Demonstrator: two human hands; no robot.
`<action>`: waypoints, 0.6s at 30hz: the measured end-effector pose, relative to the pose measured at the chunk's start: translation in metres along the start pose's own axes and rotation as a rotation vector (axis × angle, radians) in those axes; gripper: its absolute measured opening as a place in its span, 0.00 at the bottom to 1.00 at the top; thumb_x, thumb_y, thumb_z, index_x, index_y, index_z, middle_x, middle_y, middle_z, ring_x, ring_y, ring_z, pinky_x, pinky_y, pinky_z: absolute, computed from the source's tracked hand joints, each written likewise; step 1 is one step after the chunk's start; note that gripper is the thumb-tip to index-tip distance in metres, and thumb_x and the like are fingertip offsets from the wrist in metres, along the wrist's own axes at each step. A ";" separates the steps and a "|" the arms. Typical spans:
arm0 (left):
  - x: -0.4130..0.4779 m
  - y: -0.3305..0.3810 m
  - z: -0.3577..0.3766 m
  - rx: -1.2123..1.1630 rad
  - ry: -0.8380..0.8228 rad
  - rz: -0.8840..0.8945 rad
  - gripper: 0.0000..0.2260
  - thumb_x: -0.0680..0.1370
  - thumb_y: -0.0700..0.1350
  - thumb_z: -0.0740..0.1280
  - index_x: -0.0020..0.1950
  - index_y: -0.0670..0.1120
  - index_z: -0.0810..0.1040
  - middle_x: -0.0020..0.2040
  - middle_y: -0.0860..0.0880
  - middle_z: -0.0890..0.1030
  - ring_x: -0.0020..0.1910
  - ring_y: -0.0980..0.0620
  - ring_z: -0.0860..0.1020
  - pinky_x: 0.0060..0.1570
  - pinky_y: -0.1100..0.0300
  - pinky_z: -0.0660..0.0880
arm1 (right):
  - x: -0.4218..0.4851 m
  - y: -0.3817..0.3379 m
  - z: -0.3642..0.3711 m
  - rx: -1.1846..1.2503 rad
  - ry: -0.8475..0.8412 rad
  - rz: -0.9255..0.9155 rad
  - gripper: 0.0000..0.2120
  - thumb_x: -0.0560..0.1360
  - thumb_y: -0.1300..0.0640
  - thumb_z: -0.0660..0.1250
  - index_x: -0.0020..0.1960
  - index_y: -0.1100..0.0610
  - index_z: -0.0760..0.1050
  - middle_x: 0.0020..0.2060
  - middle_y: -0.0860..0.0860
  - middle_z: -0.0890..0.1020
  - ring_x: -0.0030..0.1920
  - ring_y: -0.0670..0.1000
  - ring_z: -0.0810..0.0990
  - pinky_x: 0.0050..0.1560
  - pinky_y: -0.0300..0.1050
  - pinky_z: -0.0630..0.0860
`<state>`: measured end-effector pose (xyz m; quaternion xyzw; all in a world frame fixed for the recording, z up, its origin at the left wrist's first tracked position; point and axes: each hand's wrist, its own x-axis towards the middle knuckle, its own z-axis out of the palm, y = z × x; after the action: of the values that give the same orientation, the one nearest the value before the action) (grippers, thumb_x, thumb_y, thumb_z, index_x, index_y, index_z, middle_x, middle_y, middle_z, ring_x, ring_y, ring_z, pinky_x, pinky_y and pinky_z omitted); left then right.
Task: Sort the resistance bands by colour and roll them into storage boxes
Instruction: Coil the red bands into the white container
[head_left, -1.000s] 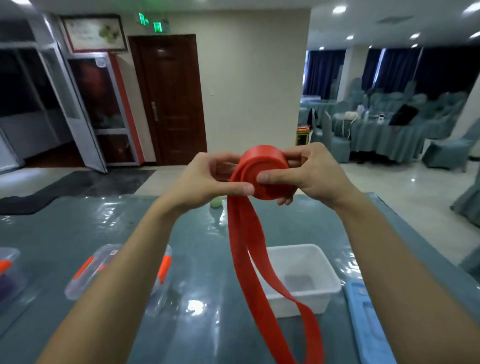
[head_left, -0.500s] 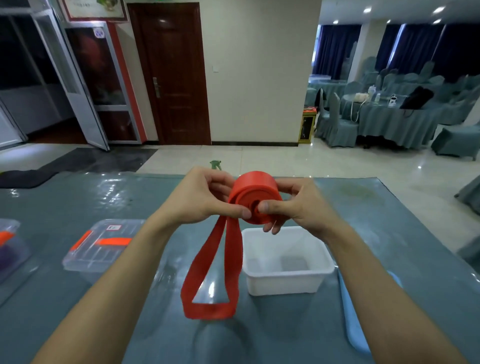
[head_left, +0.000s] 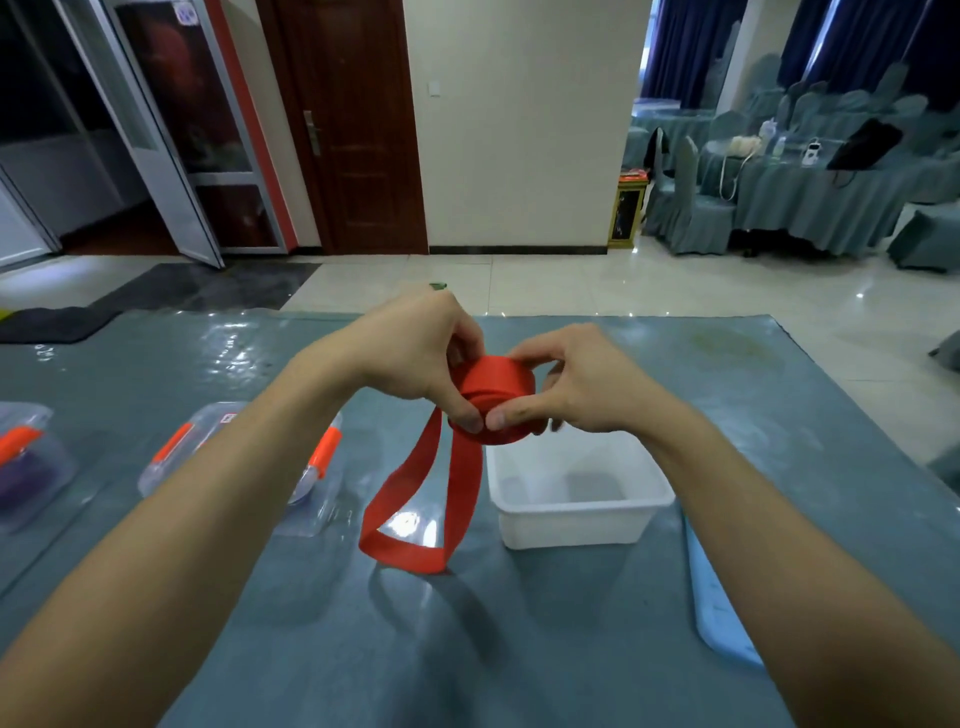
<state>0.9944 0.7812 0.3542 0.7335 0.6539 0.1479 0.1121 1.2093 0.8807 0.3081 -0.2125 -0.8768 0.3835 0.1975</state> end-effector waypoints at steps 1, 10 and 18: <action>0.001 -0.001 0.000 0.025 0.004 0.005 0.24 0.58 0.61 0.88 0.47 0.52 0.88 0.40 0.54 0.89 0.40 0.55 0.87 0.47 0.48 0.86 | 0.001 0.001 -0.002 -0.002 0.004 -0.002 0.25 0.60 0.34 0.85 0.52 0.44 0.87 0.43 0.46 0.90 0.33 0.52 0.89 0.38 0.53 0.87; 0.006 -0.018 0.001 -0.045 0.051 0.037 0.29 0.59 0.65 0.84 0.55 0.53 0.88 0.47 0.56 0.89 0.47 0.58 0.87 0.55 0.52 0.86 | 0.019 0.000 0.001 -0.170 0.062 -0.047 0.20 0.62 0.39 0.87 0.48 0.46 0.85 0.38 0.44 0.86 0.34 0.40 0.85 0.34 0.40 0.81; -0.012 -0.058 0.068 -0.850 0.214 0.023 0.31 0.61 0.57 0.89 0.59 0.45 0.88 0.53 0.42 0.90 0.54 0.46 0.89 0.57 0.54 0.84 | 0.011 0.018 0.005 0.390 0.183 0.006 0.22 0.61 0.48 0.89 0.52 0.52 0.90 0.43 0.54 0.90 0.39 0.58 0.90 0.34 0.51 0.87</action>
<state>0.9641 0.7779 0.2691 0.6098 0.5347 0.4802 0.3342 1.2013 0.8946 0.2936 -0.2067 -0.7637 0.5255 0.3127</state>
